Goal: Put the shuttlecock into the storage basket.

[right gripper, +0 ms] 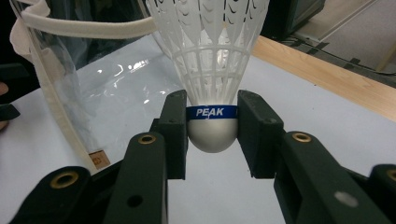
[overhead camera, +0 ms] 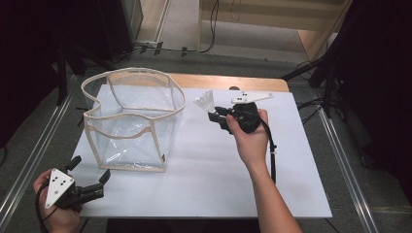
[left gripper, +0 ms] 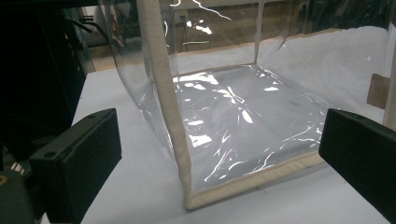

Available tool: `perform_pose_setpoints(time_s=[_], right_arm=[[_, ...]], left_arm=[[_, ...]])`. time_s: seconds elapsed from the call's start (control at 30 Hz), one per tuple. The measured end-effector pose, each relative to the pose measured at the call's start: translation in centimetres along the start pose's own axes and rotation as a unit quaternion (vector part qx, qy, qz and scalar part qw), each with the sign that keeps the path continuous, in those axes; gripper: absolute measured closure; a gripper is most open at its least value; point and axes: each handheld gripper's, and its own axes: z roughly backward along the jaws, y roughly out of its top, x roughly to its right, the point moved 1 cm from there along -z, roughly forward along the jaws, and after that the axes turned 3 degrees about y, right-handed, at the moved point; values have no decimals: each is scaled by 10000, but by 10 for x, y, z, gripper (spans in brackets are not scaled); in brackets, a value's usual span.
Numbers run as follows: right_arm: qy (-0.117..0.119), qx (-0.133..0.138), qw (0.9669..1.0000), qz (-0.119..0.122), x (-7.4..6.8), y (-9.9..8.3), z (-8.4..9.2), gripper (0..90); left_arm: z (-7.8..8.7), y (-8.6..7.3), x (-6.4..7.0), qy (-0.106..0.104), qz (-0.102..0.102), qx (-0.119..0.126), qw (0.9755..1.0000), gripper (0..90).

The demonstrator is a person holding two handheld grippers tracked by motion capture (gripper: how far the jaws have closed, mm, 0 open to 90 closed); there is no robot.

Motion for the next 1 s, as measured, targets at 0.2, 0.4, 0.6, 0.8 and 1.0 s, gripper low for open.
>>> perform_pose_setpoints(time_s=[0.2, 0.4, 0.6, 0.8, 1.0], right_arm=[[154, 150, 9997, -76, -4, 5, 3, 633], [155, 208, 9997, 1, -8, 13, 5, 633], [187, 253, 9995, 49, -12, 19, 3, 633], [209, 259, 9994, 117, -18, 25, 0, 633], [223, 319, 9991, 180, -23, 31, -1, 633]], left_arm=[[0, 0, 0, -4, 0, 3, 10000, 0], [0, 0, 1, -6, 6, 2, 10000, 0], [0, 0, 1, -9, 2, 1, 10000, 0], [0, 0, 0, -8, 12, 11, 10000, 0], [0, 0, 1, -10, -10, 1, 10000, 0]])
